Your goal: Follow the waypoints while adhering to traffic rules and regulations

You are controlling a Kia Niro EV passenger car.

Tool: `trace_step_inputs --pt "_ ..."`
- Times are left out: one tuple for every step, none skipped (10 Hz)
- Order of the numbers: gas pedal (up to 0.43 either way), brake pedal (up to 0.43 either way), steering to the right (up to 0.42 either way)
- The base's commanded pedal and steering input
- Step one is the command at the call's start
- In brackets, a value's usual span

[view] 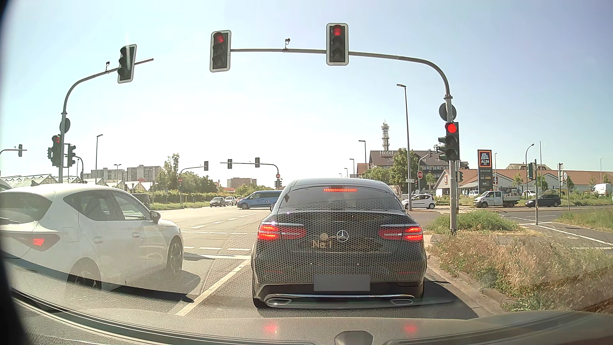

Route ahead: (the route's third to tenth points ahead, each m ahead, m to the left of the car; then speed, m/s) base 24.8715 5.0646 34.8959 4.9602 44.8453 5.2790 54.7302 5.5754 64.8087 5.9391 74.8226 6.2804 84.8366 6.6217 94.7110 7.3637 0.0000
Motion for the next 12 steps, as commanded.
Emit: trace_step_inputs --pt "0.000 0.250 -0.003" --pt "0.000 0.250 -0.003" --pt "0.000 0.250 -0.003" --pt "0.000 0.250 -0.003" --pt "0.000 0.250 -0.003" --pt "0.000 0.250 -0.003" --pt "0.000 0.250 -0.003" --pt "0.000 0.250 -0.003" --pt "0.000 0.250 -0.003" --pt "0.000 0.250 -0.003" --pt "0.000 0.250 -0.002" --pt "0.000 0.250 -0.003"
